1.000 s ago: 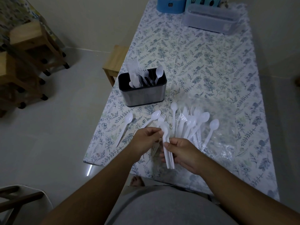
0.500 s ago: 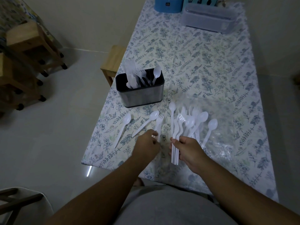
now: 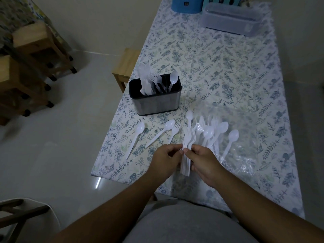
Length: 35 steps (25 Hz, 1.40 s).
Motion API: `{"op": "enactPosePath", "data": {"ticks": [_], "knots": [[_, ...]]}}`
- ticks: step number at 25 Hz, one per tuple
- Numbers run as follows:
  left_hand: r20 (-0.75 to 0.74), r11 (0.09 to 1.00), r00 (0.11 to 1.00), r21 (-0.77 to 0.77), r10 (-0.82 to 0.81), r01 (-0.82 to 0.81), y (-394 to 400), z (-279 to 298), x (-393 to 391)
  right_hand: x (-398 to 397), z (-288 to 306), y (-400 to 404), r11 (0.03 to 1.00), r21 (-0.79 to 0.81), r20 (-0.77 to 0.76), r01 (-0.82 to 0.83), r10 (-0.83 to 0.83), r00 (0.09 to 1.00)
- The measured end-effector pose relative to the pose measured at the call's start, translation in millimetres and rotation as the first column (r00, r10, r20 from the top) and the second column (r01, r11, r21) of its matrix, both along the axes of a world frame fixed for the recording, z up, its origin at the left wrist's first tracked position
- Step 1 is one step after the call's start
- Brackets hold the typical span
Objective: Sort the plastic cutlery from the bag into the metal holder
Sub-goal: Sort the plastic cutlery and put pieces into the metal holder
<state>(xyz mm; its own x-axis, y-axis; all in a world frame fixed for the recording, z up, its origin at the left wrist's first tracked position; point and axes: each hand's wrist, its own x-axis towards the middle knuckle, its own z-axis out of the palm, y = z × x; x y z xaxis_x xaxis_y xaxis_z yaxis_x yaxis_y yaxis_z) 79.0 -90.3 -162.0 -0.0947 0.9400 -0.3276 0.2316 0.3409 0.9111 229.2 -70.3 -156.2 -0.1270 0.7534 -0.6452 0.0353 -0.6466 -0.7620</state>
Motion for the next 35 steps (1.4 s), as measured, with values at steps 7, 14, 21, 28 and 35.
{"op": "enactPosePath", "data": {"ticks": [7, 14, 21, 28, 35], "knots": [[-0.31, 0.952, 0.945, 0.244, -0.106, 0.187, -3.0, -1.9, 0.9, -3.2, 7.0, 0.4, 0.997, -0.04, -0.092, 0.06, -0.063, 0.994], [-0.527, 0.916, 0.842, 0.272, -0.116, 0.297, 18.7, 5.3, -10.0, 2.0, 8.5, -1.5, 1.0, 0.026, 0.006, 0.001, -0.001, 1.0], [-0.615, 0.979, 0.767, -0.041, -0.182, 0.199, 27.1, -1.5, -20.1, 6.6, 9.8, -0.8, 0.994, -0.043, 0.068, 0.105, -0.102, 0.992], [0.277, 0.985, 0.959, -0.139, -0.057, 0.099, -11.3, 13.2, -8.3, 5.4, 17.2, -3.0, 0.995, -0.07, -0.135, 0.074, -0.083, 0.987], [-0.034, 0.997, 0.998, -0.044, -0.06, 0.059, -9.0, 26.2, -7.1, -0.1, 16.1, -5.9, 0.986, 0.135, 0.109, -0.095, 0.081, 0.991]]}}
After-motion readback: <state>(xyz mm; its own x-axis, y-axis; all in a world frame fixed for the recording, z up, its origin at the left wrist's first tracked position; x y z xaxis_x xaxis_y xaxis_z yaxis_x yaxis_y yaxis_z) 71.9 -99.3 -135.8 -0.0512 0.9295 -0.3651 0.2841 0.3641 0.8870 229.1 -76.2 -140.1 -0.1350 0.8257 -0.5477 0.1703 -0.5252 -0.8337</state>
